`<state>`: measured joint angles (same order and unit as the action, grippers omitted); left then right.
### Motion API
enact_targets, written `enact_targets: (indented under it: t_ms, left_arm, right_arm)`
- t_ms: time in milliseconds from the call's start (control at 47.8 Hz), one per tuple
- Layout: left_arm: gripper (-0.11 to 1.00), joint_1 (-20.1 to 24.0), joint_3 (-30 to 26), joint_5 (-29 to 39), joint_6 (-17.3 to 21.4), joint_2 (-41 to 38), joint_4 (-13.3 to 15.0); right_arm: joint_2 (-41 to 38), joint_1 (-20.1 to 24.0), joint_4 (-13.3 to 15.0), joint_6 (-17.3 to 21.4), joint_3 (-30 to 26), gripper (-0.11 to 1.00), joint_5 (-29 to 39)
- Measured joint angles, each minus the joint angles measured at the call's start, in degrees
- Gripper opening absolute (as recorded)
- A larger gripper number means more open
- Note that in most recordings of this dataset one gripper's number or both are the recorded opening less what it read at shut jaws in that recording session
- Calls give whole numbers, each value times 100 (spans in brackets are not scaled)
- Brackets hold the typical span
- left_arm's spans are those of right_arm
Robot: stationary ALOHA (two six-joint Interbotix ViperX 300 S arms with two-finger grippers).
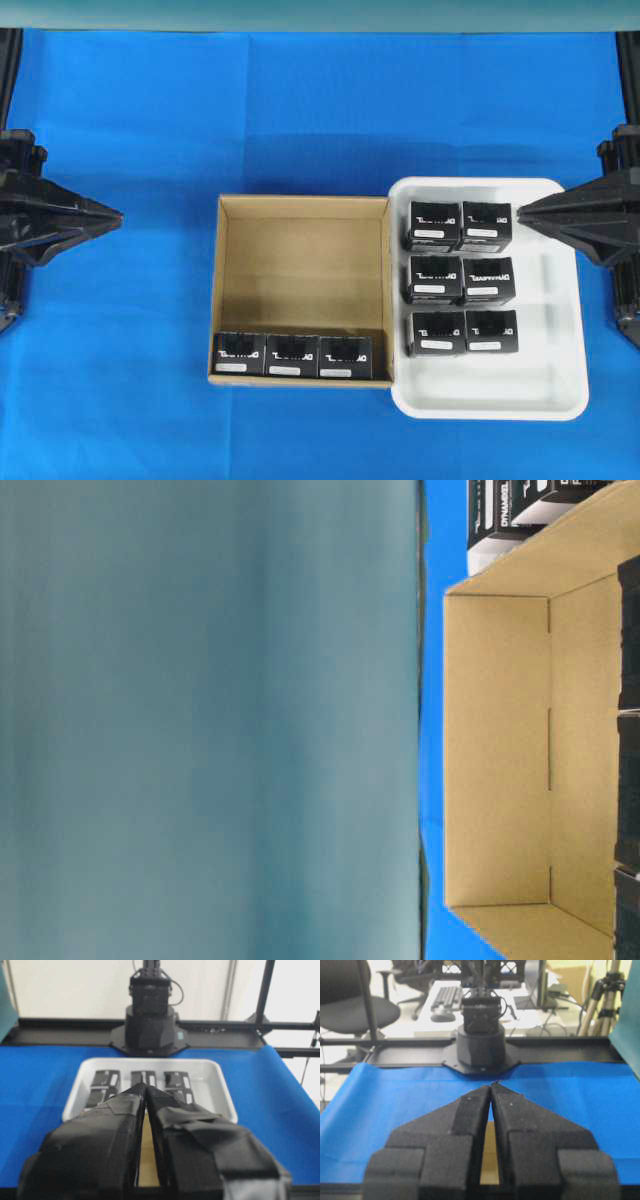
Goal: Pick the box from inside the cardboard box.
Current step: 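Swing the right gripper from its rest pose toward the cardboard box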
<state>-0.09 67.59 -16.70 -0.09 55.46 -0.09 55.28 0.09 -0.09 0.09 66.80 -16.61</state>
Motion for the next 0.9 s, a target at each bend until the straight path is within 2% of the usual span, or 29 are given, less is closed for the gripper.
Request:
enact_targets:
  t_ms: [84, 146, 230, 355, 564, 899]
  left_arm:
    - [17, 0, -44, 149, -18, -53, -44]
    - [7, 0, -114, 334, -18, -114, -62]
    - [2, -9, -220, 545, -18, -149, -70]
    - [0, -35, -308, 747, -18, -149, -79]
    - [1, -35, -325, 861, -18, -149, -79]
    - [1, -35, -334, 888, -18, -158, -79]
  right_arm:
    - [-26, 9, -79, 53, 0, 14, 88]
    - [-62, 9, -272, 193, -9, 8, 369]
    - [-123, 9, -475, 501, -105, 4, 1028]
    - [-211, 9, -510, 729, -316, 4, 1916]
    - [-598, 62, -519, 853, -826, 4, 3129]
    - [-2215, 360, -545, 879, -1890, 4, 4315]
